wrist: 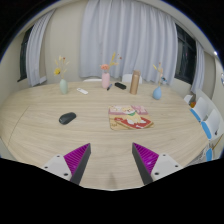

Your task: Arrange mouse

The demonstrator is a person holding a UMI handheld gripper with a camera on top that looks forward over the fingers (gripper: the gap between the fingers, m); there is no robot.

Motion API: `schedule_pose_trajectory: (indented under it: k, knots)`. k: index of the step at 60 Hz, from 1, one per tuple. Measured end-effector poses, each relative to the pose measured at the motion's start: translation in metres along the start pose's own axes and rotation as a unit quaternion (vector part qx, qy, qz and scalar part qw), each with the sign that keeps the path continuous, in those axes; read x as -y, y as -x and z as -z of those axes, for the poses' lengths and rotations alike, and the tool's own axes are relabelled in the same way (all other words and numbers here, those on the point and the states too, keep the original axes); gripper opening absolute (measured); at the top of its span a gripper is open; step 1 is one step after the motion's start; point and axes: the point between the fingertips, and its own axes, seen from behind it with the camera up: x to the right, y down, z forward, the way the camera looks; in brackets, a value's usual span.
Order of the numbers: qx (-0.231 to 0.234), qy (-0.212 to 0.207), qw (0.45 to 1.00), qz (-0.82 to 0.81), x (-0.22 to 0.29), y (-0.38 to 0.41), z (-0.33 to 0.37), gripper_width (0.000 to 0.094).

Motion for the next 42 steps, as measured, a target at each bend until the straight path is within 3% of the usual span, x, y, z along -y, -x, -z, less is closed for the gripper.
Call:
schedule_pose_trajectory:
  k: [22,42]
  knots:
    - [0.025,0.005,1.000,-0.001,-0.011,0.055,-0.006,0.0859]
    - [0.063,-0.011,0.998,0.016,-0.009,0.168,-0.031,0.0859]
